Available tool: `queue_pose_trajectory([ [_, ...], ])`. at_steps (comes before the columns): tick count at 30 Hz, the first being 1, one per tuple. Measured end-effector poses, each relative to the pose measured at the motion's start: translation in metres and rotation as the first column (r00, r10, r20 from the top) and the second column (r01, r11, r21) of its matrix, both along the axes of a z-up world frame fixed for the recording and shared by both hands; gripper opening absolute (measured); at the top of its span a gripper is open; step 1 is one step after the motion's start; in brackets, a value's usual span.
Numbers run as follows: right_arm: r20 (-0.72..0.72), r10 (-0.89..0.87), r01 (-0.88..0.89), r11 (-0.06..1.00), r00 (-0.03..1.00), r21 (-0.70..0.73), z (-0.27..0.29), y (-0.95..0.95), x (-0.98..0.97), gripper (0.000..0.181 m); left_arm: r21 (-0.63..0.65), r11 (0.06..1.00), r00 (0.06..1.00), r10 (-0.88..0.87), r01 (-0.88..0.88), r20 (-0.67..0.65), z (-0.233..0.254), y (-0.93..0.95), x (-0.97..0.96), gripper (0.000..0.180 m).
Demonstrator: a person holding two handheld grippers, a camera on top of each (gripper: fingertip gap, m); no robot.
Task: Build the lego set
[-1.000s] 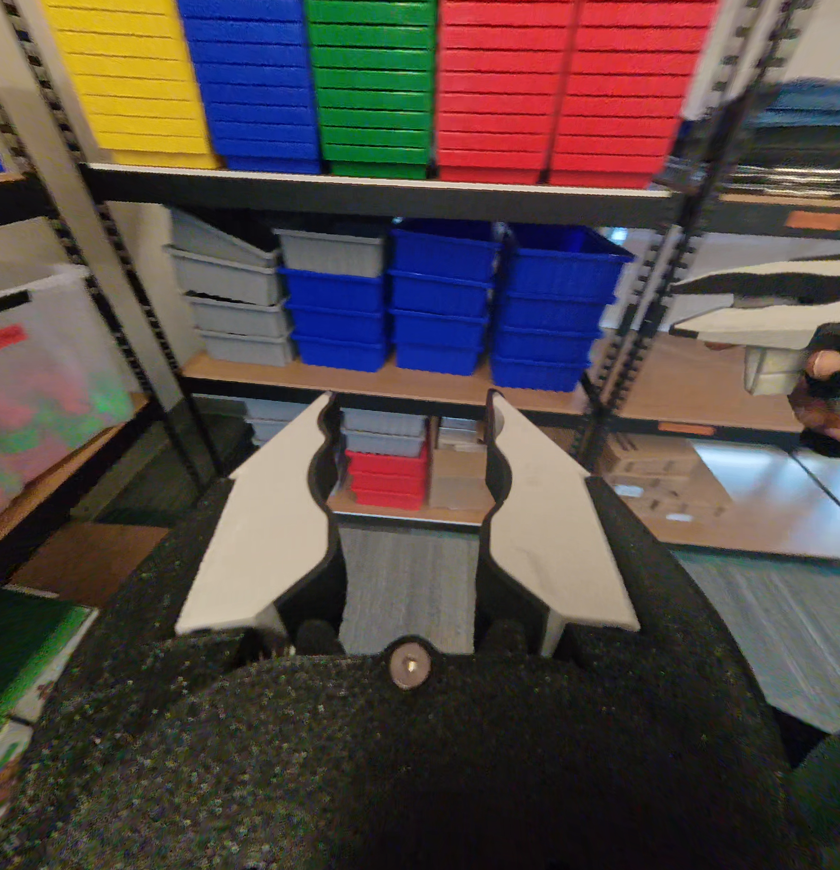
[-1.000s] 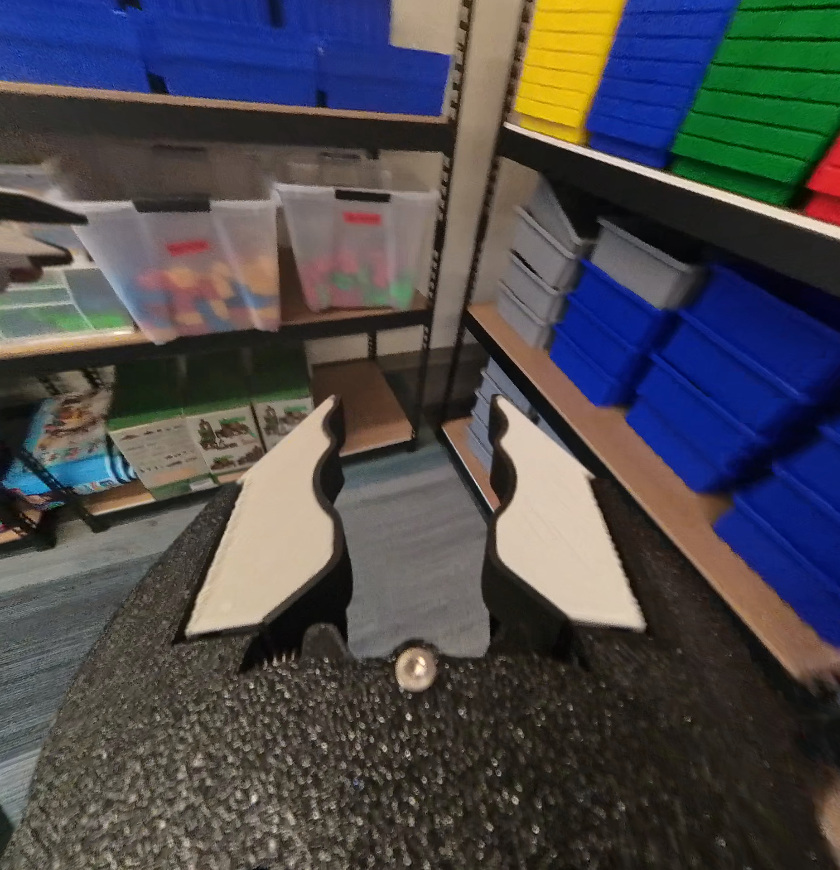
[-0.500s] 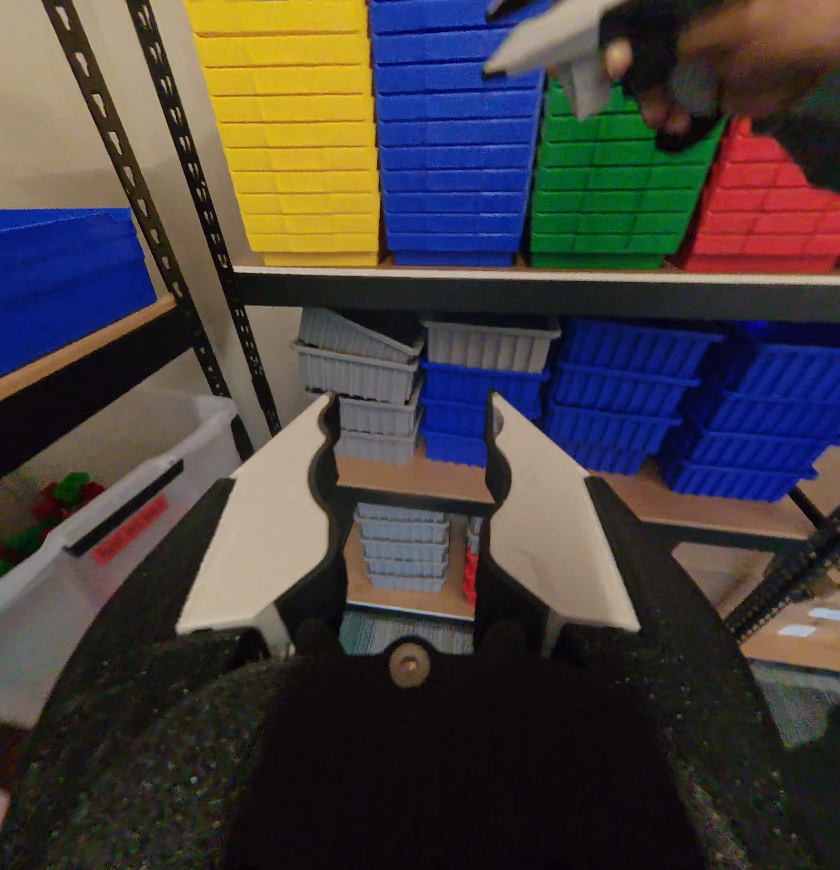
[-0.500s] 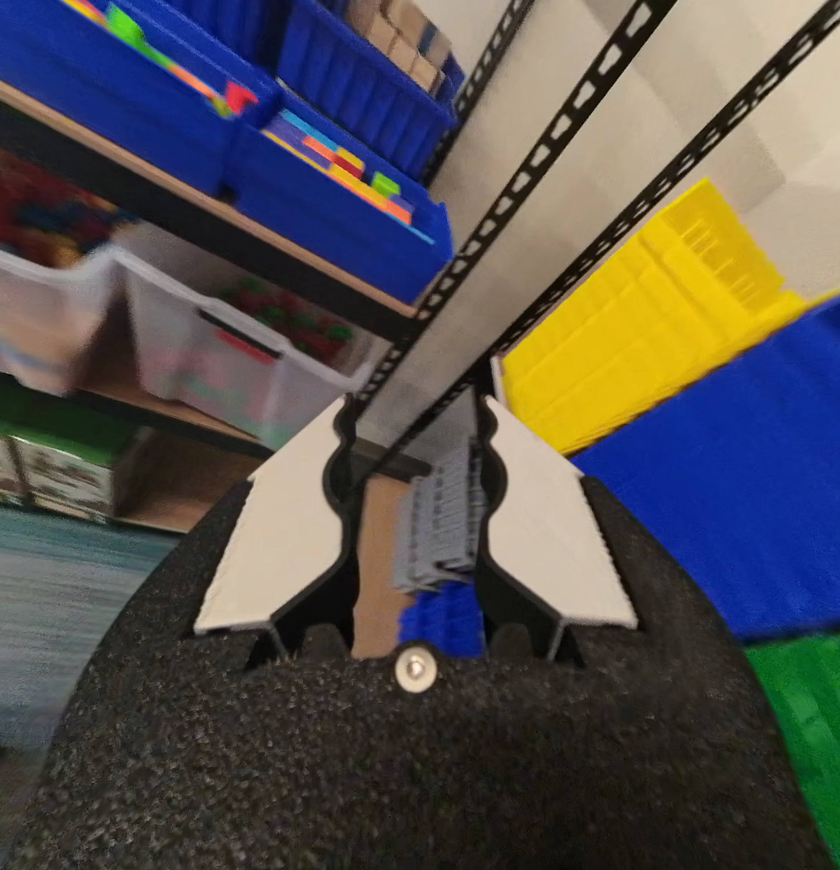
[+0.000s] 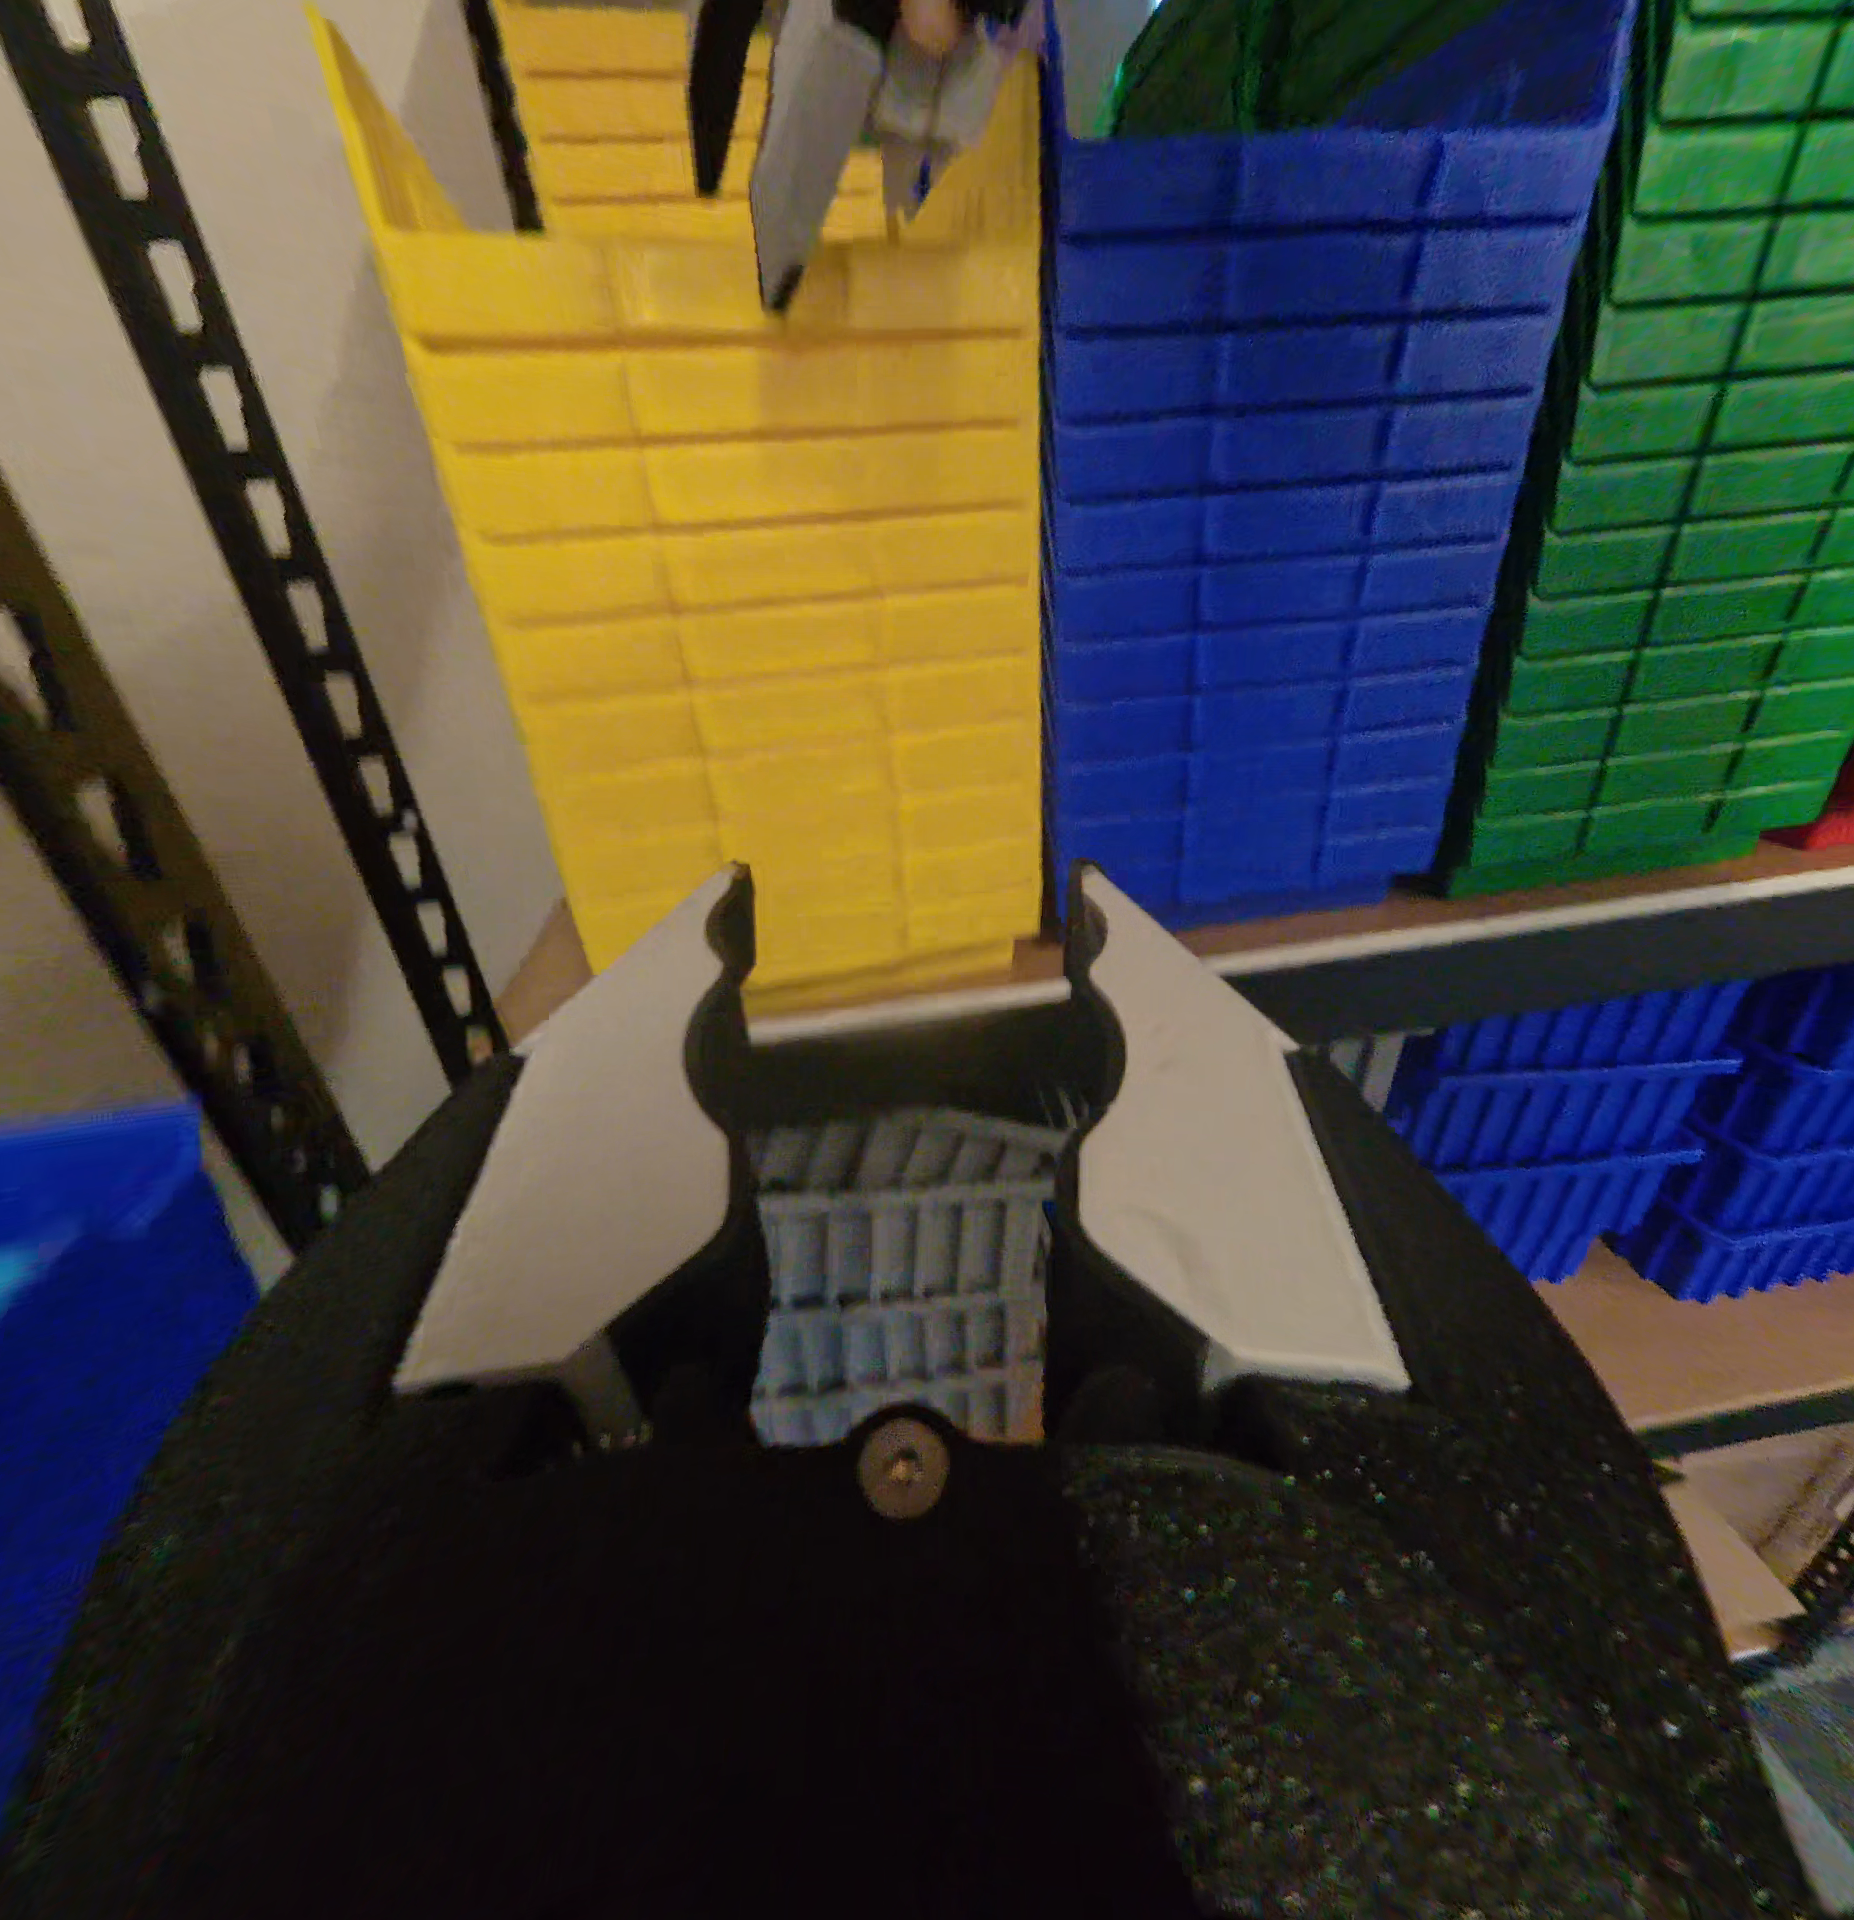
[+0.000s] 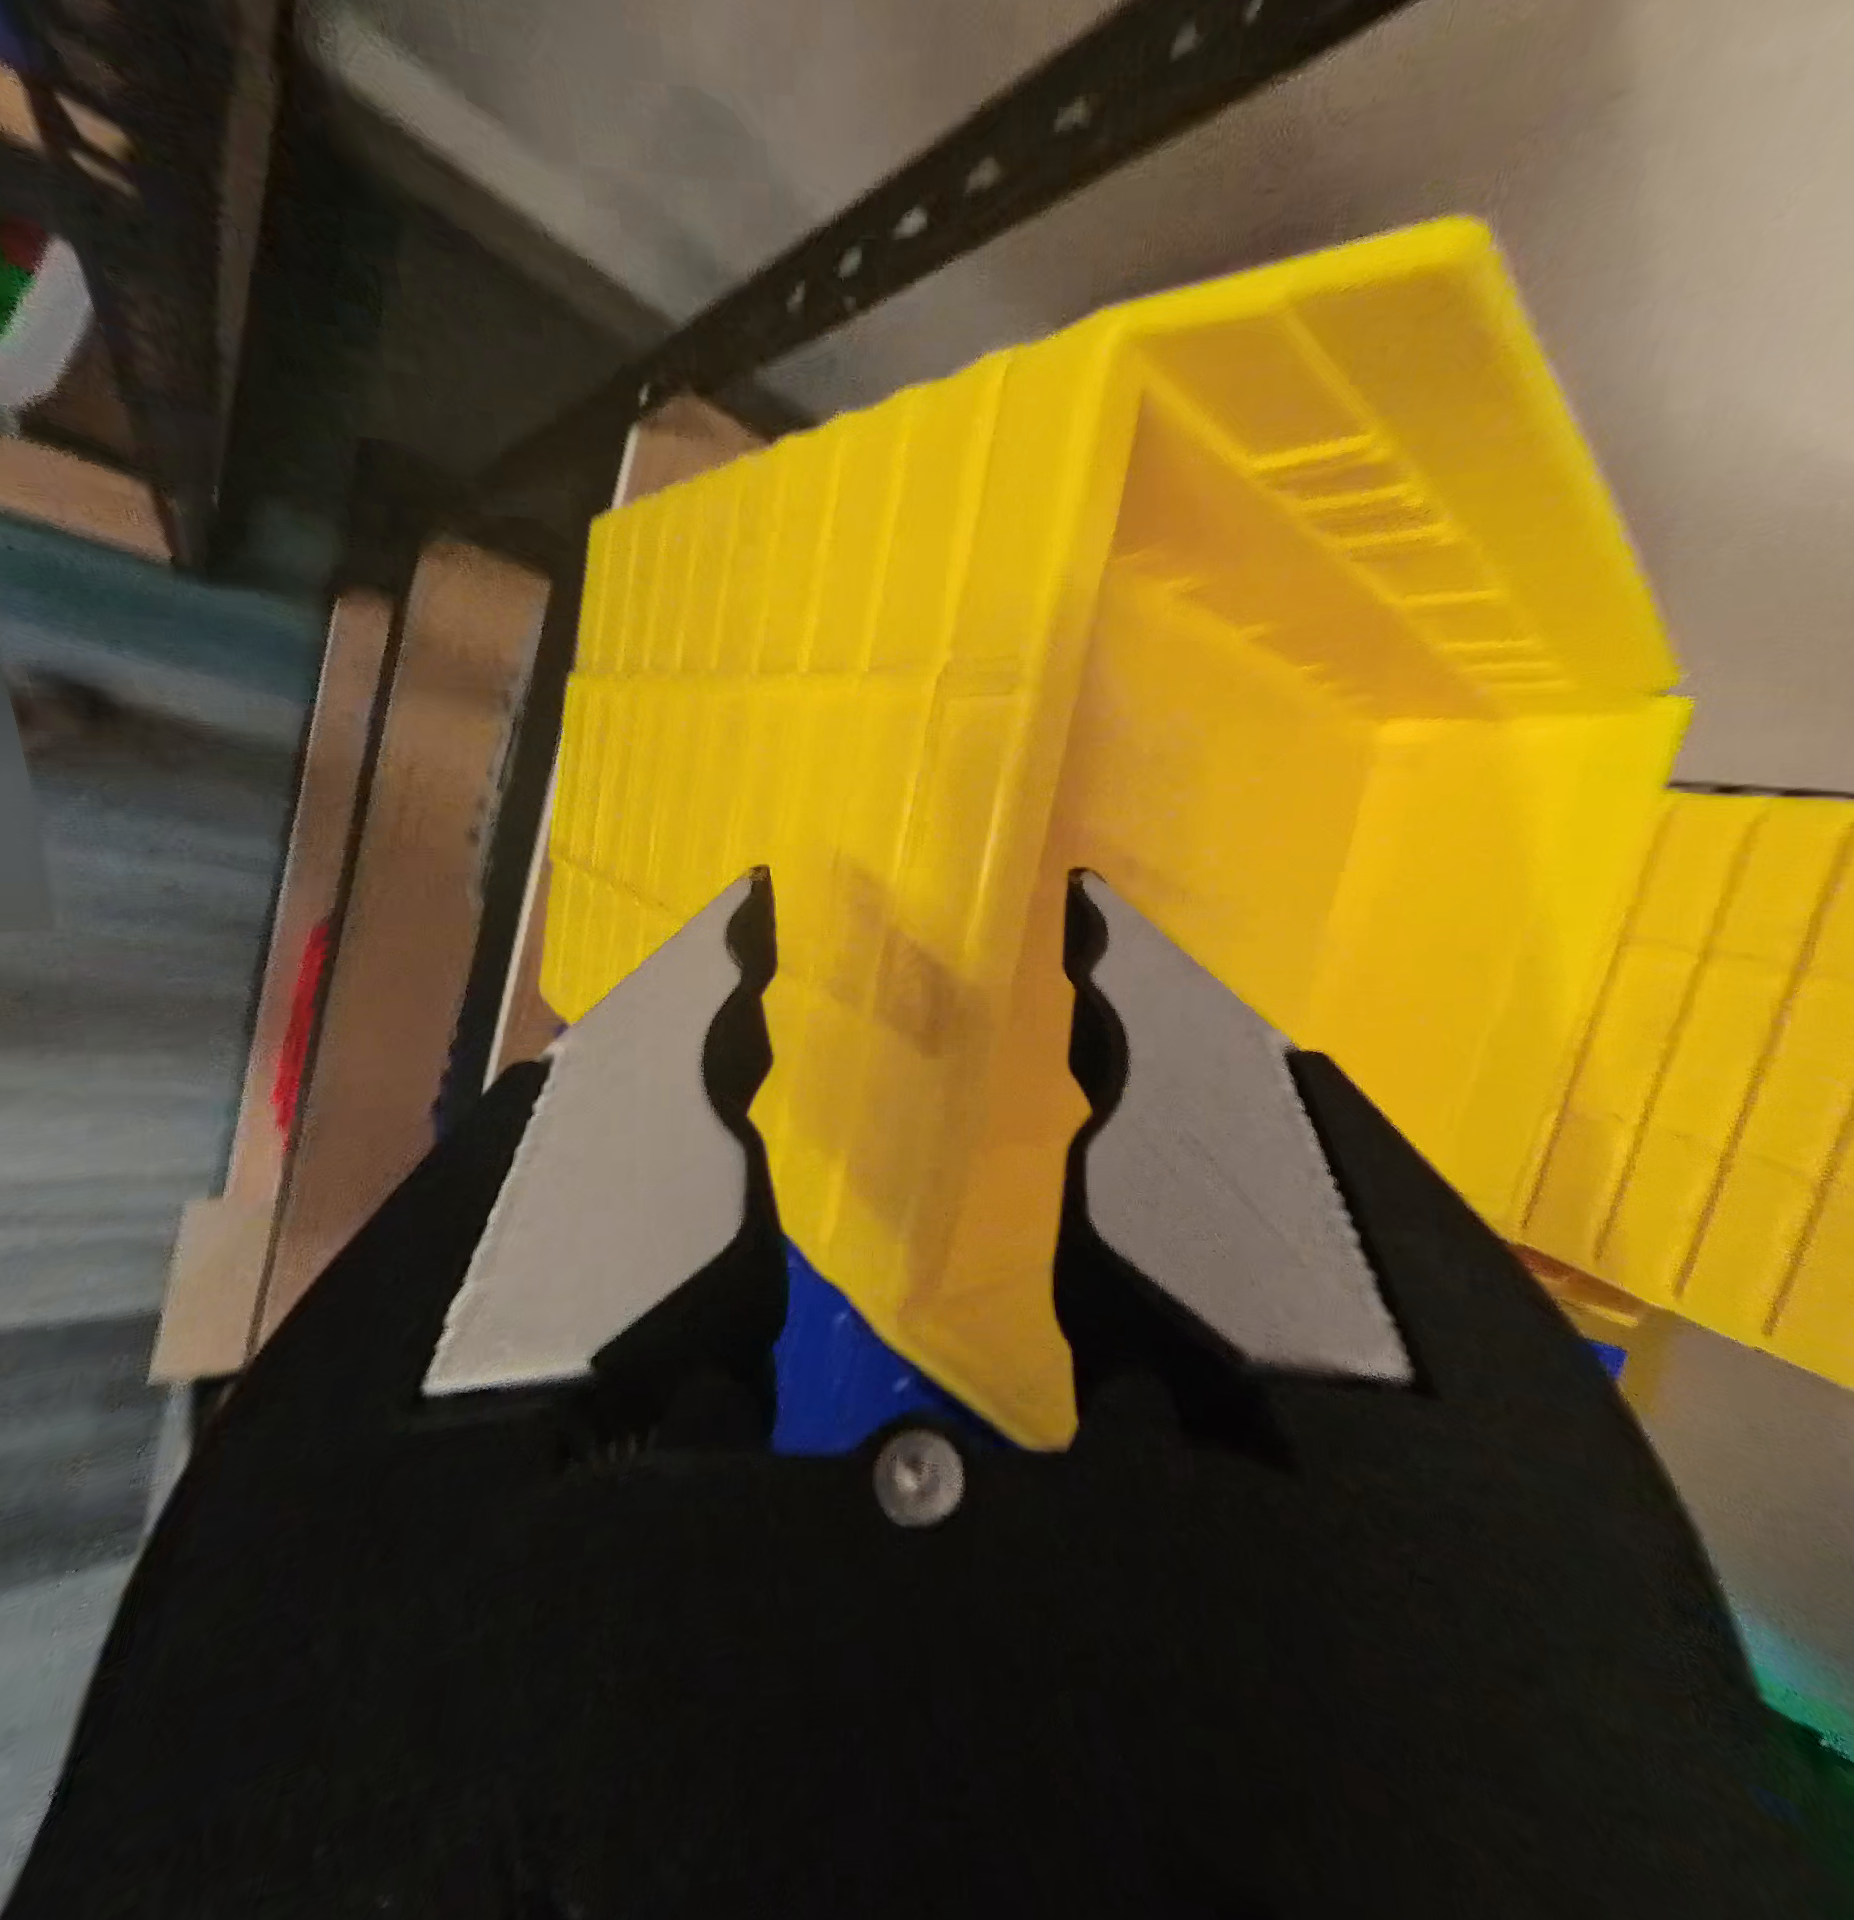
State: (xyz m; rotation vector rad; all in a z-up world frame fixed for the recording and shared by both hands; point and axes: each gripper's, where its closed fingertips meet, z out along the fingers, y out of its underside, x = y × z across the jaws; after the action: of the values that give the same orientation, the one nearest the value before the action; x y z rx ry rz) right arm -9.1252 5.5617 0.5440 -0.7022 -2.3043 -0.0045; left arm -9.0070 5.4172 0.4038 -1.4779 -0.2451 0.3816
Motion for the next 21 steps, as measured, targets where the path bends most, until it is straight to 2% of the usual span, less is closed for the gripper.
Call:
queue_pose_trajectory([
  [4, 0.165, -0.083, 0.082, 0.997, 0.983, 0.012, -0.017, 0.018, -0.018, 0.051, 0.033, 0.994, 0.994, -0.107, 0.108, -0.025, 0.030, 0.039, -0.048, 0.059],
  [7, 0.296, -0.098, 0.099, 0.995, 0.950, 0.010, -0.028, 0.024, -0.021, 0.042, 0.049, 0.989, 0.990, -0.137, 0.138, -0.028, 0.040, 0.066, -0.076, 0.061],
  [8, 0.343, -0.083, 0.094, 0.995, 0.936, -0.015, -0.031, 0.020, -0.020, 0.034, 0.063, 0.989, 0.991, -0.131, 0.133, -0.029, 0.044, 0.075, -0.087, 0.064],
  [10, 0.400, -0.088, 0.111, 0.993, 0.912, -0.034, -0.033, 0.019, -0.020, 0.030, 0.090, 0.989, 0.993, -0.111, 0.113, -0.029, 0.056, 0.091, -0.107, 0.074],
  [14, 0.470, -0.086, 0.124, 0.991, 0.878, -0.050, -0.032, 0.019, -0.018, 0.027, 0.158, 0.986, 0.999, -0.045, 0.048, -0.024, 0.089, 0.113, -0.148, 0.094],
  [17, 0.495, -0.075, 0.120, 0.991, 0.865, -0.061, -0.031, 0.018, -0.017, 0.026, 0.190, 0.982, 0.999, -0.009, 0.016, -0.036, 0.109, 0.124, -0.175, 0.095],
  [21, 0.530, -0.078, 0.138, 0.988, 0.845, -0.074, -0.029, 0.019, -0.017, 0.024, 0.179, 0.974, 0.990, -0.140, 0.139, -0.007, 0.113, 0.137, -0.182, 0.089],
])
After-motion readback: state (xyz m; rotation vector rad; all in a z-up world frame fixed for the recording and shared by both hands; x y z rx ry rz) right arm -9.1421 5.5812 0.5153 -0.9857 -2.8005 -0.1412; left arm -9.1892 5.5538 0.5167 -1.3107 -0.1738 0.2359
